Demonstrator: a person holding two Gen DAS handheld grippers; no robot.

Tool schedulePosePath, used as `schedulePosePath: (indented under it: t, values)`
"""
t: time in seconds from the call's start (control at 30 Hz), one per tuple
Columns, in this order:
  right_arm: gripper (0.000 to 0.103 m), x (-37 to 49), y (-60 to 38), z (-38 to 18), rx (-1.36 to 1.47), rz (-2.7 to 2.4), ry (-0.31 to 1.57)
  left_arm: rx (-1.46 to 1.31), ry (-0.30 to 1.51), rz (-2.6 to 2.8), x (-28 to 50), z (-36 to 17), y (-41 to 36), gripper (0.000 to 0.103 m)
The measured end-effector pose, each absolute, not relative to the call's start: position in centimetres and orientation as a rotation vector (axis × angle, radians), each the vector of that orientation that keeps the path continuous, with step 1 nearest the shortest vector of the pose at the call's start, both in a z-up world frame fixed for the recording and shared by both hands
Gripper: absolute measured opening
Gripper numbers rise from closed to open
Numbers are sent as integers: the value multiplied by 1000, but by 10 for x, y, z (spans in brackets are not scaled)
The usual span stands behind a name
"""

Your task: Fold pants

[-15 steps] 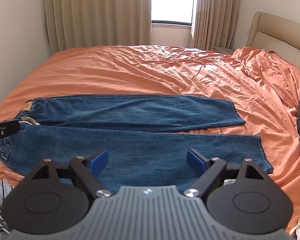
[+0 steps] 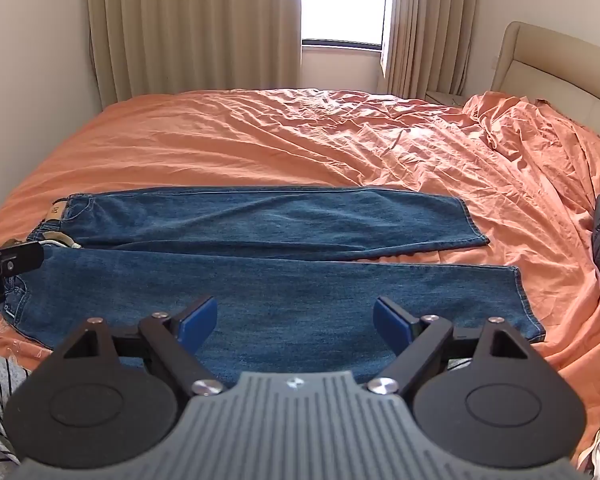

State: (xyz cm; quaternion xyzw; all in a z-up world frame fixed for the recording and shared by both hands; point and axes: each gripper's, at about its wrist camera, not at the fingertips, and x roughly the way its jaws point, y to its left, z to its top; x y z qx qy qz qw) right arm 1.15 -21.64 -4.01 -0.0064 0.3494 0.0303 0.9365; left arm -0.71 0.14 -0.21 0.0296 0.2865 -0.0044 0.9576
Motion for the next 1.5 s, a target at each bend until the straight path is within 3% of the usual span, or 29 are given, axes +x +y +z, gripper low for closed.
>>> schedulePosePath:
  t: [1.5]
  values:
    - [82, -7, -224, -48, -10, 22, 746, 81, 648, -70, -13, -10, -12, 94]
